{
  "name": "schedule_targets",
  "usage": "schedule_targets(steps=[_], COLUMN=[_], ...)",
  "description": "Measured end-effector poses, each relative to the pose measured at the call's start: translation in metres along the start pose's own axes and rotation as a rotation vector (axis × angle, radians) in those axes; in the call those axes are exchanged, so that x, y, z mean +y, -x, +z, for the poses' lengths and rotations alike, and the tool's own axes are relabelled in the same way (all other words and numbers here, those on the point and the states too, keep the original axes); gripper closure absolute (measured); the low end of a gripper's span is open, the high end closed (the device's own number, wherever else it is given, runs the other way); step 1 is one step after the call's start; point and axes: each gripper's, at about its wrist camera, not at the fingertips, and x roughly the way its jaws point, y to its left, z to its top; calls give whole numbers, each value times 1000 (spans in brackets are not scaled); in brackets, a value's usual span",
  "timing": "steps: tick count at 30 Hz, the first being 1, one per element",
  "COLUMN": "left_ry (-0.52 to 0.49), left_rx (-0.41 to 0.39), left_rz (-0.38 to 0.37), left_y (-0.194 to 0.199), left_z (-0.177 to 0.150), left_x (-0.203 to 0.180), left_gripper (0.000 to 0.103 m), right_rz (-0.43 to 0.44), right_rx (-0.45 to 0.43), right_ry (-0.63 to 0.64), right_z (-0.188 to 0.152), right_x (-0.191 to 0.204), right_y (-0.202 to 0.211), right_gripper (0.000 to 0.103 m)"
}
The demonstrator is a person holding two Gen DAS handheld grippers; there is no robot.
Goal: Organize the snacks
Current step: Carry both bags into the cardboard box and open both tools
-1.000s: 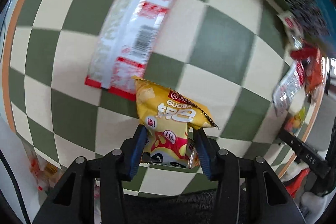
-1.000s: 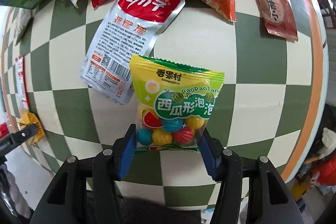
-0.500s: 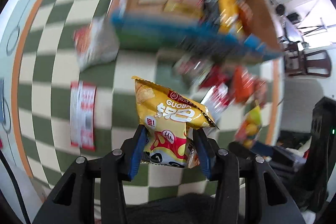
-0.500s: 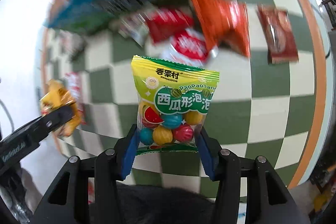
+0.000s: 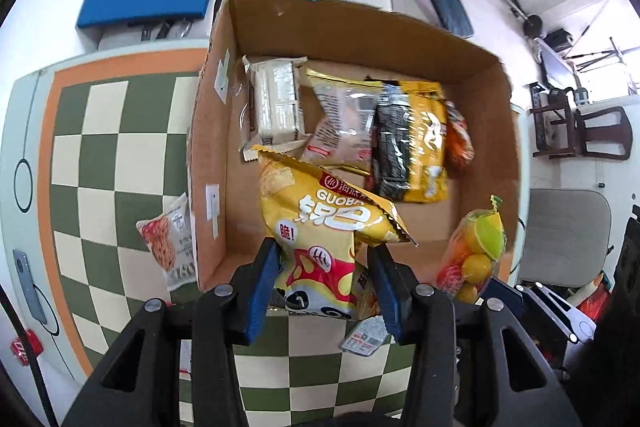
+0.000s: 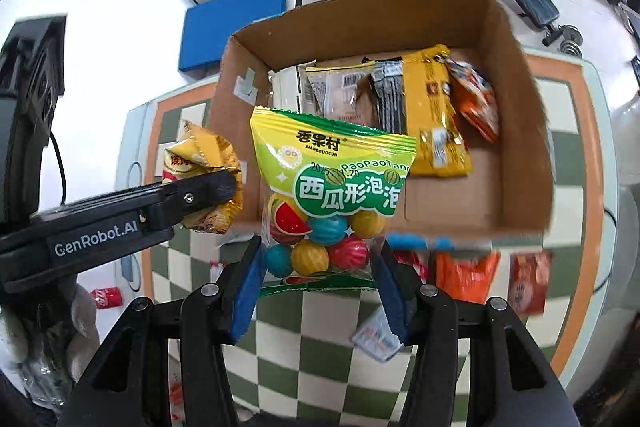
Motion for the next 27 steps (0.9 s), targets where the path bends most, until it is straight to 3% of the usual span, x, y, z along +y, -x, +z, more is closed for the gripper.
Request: schedule_targets(steps=[3,8,14,16,18,27], left_ry=[14,28,40,45,41,-3], left_rx=[43,88,99,93,77,-133], left_rz=[-2,3,37,38,45,126], left_y=[-16,-34,-42,-40,-36,27], left_z=[13,24,25,22,19,-20], left_x=[8,17,23,25,25,26], left_gripper=[60,60,60,60,60,59], right_rz=[-19,-37,-42,-59,-61,-50], right_rx=[36,82,146,142,133,25], right_ry=[10,4,-10,-14,-25,-65], right_z=[21,30,34,35,35,12], right_x=[5,-3,-7,-8,-10,-11], right_y=[-24,-54,-80,-80,-74,-17], right_gripper=[47,48,46,41,29,27])
